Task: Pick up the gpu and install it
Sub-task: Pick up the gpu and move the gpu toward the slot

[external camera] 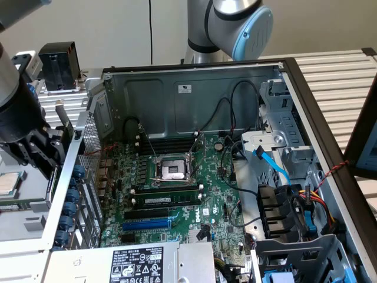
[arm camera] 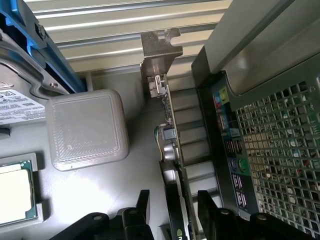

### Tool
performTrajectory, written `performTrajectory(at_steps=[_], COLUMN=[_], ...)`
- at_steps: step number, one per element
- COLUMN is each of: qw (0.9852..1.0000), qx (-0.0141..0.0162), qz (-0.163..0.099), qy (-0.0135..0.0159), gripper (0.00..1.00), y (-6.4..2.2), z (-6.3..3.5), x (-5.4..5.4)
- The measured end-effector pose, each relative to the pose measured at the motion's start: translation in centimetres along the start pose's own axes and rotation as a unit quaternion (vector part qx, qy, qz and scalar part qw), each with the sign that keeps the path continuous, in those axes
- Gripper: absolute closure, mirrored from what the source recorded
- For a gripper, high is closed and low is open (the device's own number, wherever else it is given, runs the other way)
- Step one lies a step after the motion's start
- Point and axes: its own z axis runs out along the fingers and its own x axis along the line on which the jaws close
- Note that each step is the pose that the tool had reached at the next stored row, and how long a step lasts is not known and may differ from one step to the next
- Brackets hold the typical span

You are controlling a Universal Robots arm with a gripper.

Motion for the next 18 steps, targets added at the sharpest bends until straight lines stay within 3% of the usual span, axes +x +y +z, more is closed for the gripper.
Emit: performTrajectory(at_steps=[7, 18], qw=[0.9998, 0.9998], qx=[-0.0026, -0.0030], qz=[-0.018, -0.019], qy=[0.0030, 0.0013], gripper=[0.49, 0.49], y=[0.03, 0.05], z=[0.02, 0.04], x=[-0.12, -0.25])
